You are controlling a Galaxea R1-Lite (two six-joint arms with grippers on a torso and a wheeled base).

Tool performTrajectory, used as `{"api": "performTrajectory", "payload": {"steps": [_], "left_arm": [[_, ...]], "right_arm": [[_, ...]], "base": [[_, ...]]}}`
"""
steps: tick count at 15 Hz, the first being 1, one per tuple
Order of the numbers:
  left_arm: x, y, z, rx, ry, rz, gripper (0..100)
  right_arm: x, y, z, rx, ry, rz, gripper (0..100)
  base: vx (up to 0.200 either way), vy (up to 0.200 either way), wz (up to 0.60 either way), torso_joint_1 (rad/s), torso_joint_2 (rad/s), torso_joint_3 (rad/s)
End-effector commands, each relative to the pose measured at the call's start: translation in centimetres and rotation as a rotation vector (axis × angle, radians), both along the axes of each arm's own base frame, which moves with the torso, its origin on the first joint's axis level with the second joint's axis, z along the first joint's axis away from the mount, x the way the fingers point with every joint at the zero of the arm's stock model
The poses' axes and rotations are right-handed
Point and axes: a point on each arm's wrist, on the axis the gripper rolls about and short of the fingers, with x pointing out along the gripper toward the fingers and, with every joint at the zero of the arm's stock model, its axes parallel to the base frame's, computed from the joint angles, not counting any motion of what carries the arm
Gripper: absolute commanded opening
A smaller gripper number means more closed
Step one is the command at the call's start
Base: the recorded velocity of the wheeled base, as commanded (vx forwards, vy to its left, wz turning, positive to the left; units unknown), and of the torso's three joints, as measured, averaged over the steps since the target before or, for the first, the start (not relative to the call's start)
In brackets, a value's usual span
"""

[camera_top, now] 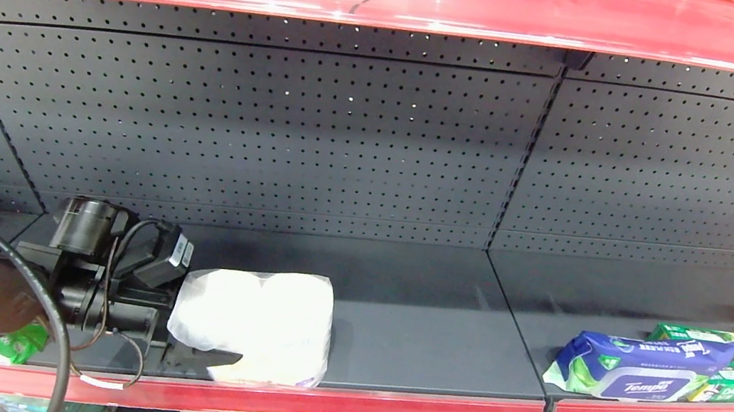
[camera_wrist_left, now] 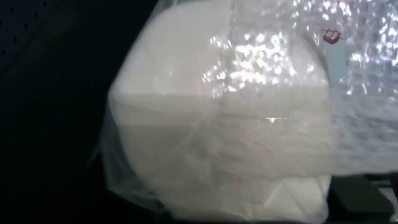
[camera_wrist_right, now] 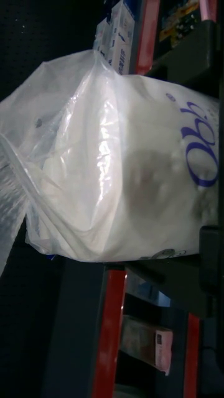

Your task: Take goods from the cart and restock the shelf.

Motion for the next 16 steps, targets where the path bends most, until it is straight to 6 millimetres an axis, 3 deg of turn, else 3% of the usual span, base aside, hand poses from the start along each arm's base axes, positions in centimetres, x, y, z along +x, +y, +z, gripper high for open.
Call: {"api": "performTrajectory", "payload": {"steps": [1, 7, 16], "left_arm": [[0.1, 0.0, 0.2, -0.005, -0.010, 0.000, 100], [-0.5, 0.0, 1.7, -0.020, -0.044, -0.001, 100], [-1.3, 0.2, 6.5, -0.096, -0.065, 0.056, 100]], "right_arm": [[0.0, 0.0, 0.0, 0.000, -0.001, 0.001, 0], [0.0, 0.0, 0.0, 0.000, -0.002, 0.001, 0], [0.1, 0.0, -0.2, -0.002, 0.007, 0.004, 0]], "base": [[0.000, 0.000, 0.00, 0.000, 0.00, 0.000], [0.000, 0.000, 0.00, 0.000, 0.00, 0.000], [0.000, 0.000, 0.00, 0.000, 0.00, 0.000]]}}
